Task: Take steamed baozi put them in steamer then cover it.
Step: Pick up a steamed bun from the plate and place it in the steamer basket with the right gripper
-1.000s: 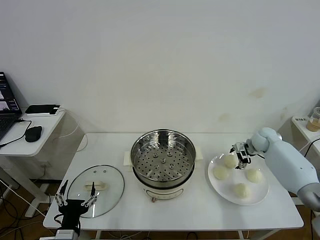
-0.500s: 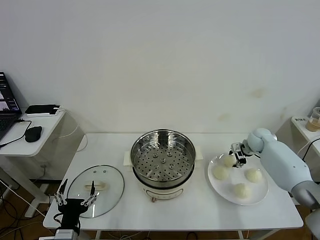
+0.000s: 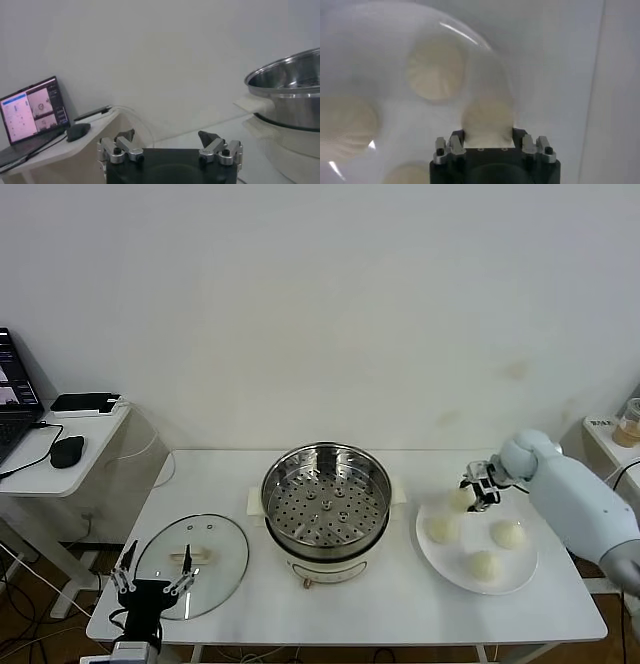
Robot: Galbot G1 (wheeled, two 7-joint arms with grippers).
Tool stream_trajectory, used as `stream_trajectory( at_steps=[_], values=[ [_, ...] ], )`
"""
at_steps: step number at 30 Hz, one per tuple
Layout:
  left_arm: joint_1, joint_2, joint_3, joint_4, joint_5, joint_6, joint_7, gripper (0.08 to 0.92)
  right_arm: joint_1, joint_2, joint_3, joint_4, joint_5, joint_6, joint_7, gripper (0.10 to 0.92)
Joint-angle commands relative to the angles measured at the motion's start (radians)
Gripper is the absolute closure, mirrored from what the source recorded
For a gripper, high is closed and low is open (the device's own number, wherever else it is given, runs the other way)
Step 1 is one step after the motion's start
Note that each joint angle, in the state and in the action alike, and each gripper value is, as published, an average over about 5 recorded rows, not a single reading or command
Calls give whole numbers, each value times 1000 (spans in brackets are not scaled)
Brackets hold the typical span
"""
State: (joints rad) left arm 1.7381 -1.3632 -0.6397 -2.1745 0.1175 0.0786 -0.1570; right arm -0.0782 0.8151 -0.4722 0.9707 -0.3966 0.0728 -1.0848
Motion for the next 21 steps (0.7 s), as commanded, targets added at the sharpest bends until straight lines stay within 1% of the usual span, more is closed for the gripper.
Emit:
stream_trajectory(
  at_steps=[1,5,9,15,21],
  values=[
    [-13,7,7,15,-7,0,-2,177,134,-101,-107,112,148,5,-23,428],
    [-24,20,8,31,-38,4,-7,177,274,-109,-209,132,232,21,-31,423],
    [-33,37,4,47,-67,7,-7,177,409,-79,-333,192,331,20,-32,423],
    [-36,55,-4,61,-105,17,-1,177,594,23,-497,264,485,29,2,423],
    [-35,72,-6,73,-143,32,7,177,673,160,-608,276,557,83,63,423]
  ],
)
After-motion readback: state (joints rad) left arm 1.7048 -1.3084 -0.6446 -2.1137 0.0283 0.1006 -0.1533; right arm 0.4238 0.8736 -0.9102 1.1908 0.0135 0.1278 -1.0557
